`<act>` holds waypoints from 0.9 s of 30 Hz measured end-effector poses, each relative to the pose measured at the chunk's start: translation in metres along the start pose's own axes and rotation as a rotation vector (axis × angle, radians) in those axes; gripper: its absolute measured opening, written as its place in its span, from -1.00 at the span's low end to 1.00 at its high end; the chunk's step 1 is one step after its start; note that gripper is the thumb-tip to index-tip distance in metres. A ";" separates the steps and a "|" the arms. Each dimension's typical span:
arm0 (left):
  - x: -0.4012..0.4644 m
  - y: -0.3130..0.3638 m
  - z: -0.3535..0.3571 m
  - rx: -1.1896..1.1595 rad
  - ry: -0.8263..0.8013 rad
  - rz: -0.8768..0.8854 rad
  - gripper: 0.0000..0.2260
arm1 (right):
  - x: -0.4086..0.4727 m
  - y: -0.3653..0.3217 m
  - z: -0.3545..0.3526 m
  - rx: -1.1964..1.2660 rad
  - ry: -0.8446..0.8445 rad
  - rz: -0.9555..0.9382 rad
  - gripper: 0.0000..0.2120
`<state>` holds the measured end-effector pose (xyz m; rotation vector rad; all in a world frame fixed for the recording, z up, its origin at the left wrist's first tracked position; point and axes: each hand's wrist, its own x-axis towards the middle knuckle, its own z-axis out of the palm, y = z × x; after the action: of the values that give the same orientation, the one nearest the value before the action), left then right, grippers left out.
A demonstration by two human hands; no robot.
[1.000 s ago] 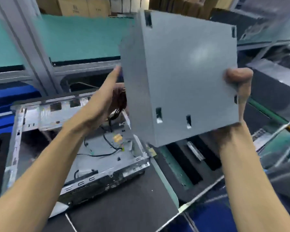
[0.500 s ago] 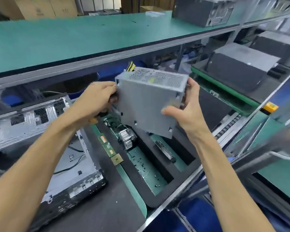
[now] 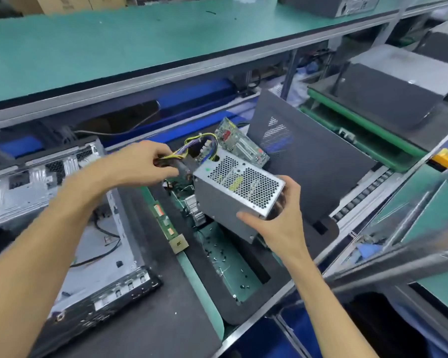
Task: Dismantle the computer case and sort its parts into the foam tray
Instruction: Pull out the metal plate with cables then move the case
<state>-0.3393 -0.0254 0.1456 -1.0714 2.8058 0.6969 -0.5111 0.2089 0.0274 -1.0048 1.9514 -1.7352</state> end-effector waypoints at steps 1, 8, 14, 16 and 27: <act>-0.003 -0.007 -0.008 0.055 -0.028 -0.069 -0.78 | 0.002 -0.005 0.003 0.015 -0.005 -0.018 -0.12; -0.039 -0.034 -0.053 -0.173 0.079 -0.217 -0.64 | 0.020 -0.041 0.031 0.176 -0.097 -0.084 -0.11; -0.085 -0.032 -0.087 -0.852 0.182 -0.155 -0.67 | 0.026 -0.069 0.065 0.410 -0.087 -0.089 -0.12; -0.102 -0.036 -0.094 -0.771 0.312 -0.128 -0.64 | 0.026 -0.078 0.077 0.472 -0.106 -0.093 -0.15; -0.141 -0.036 -0.099 -0.869 0.439 -0.124 -0.73 | 0.015 -0.120 0.119 0.608 -0.098 -0.181 -0.26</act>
<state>-0.1994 -0.0048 0.2497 -1.6498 2.7206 1.9762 -0.4085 0.1125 0.1223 -1.0234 1.1715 -2.1369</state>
